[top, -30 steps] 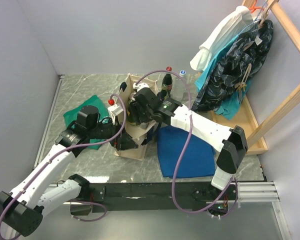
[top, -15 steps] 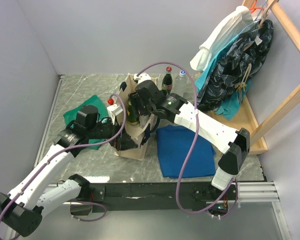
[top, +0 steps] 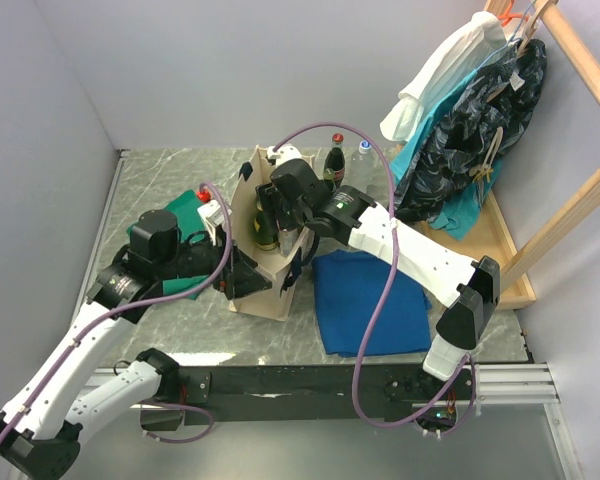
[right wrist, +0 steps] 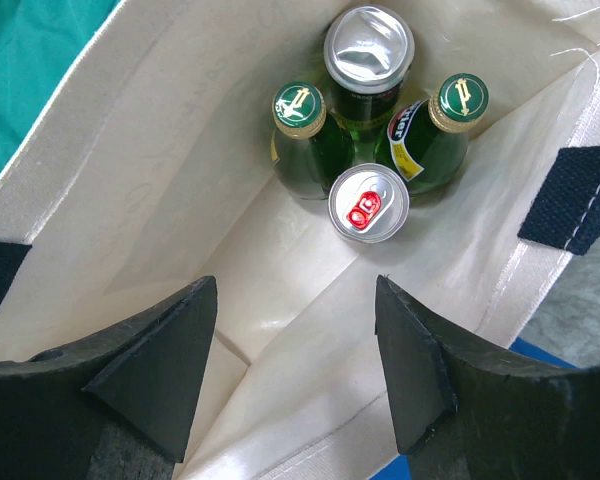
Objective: Take the beverage out of the canvas bag
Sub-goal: Adjust the canvas bag at the center of the board.
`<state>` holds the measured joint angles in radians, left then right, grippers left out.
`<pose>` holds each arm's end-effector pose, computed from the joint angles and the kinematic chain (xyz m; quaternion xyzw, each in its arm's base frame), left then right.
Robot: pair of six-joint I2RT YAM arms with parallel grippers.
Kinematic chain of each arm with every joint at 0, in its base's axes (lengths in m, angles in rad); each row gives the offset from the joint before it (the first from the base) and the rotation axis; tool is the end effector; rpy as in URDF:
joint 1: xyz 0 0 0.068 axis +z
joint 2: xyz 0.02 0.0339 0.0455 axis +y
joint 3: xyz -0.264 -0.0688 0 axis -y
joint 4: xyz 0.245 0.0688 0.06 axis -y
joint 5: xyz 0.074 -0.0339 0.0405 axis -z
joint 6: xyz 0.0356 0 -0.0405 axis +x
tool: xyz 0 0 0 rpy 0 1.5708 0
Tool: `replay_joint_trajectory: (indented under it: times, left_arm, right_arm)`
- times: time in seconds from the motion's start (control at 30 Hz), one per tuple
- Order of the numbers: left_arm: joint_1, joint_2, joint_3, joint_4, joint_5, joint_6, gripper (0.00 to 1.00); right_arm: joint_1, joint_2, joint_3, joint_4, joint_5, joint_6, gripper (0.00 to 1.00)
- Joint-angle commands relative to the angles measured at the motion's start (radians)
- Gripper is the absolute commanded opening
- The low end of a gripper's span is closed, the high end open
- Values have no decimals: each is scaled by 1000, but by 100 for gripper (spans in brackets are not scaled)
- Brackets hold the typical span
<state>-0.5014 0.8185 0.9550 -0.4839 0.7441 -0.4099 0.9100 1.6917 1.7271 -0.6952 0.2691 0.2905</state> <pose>0.1361 -0.1021 0.3649 0.2434 0.7523 -0.5027 0.3494 0.2408 0.2943 0.3778 -0.2151 0.8656 0.1468 0.4278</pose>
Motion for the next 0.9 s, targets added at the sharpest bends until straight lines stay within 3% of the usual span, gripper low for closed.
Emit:
replay_joint_trajectory:
  times: [0.0,0.23,0.63,0.87]
  left_arm:
    - [-5,-4,8,-4,20,-9,98]
    - [-5,-21,-16,16,-40,-12,98]
    - [-5,-99,120,22,-342,17,96]
    - [-5,-35,47,67,-214,-6,99]
  right_arm:
    - [6,-9,14,25,8,-7,71]
    - [6,-9,15,22,7,-4,71]
    - [4,-7,12,29,-7,2,71]
    - [6,-7,9,34,-5,7,71]
